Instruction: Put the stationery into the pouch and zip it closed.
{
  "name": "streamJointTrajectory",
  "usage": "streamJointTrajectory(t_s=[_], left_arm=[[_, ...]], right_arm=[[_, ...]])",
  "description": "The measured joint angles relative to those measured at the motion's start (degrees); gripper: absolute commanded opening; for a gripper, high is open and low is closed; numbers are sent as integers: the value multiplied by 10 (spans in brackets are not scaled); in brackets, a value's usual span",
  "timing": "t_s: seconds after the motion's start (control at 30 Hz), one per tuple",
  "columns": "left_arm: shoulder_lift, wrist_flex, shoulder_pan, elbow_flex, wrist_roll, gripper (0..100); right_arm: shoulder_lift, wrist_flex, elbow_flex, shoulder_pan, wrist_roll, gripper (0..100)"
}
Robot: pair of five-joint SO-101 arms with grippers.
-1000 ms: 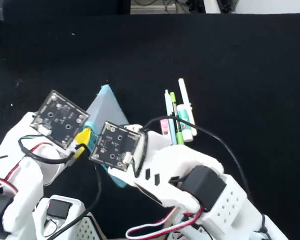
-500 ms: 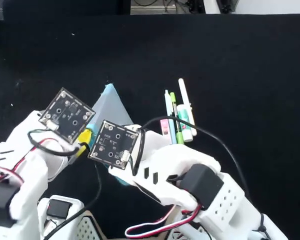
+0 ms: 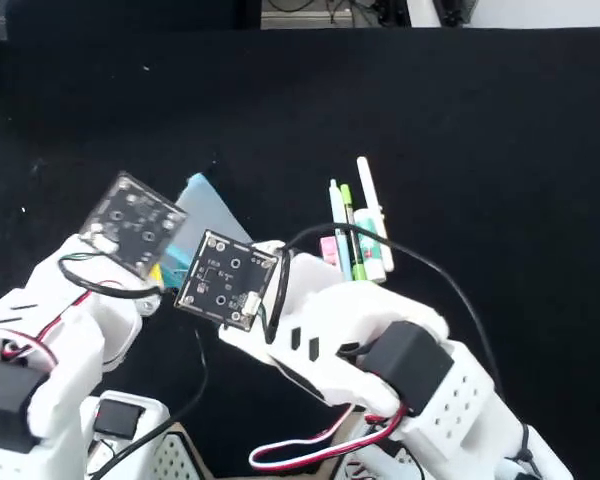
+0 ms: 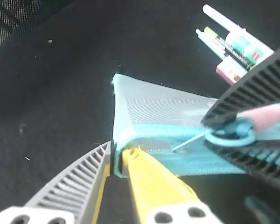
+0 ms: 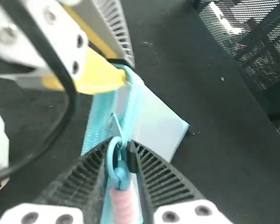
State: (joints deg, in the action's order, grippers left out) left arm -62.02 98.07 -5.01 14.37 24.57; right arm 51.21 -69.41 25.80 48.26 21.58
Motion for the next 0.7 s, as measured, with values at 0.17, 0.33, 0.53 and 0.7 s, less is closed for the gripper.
streamJointTrajectory(t_s=[0.17,0.33,0.53,0.7], left_arm=[[0,1,0,0,-73,30],[0,0,0,-15,-140,30],[2,1,0,-25,-168,30],[6,2,0,-21,-167,34]], right_arm=[[-1,-1,-28,-62,2,11],[-2,-3,-69,-116,4,11],[-1,-5,-80,-132,4,11],[-2,-5,-80,-135,4,11]])
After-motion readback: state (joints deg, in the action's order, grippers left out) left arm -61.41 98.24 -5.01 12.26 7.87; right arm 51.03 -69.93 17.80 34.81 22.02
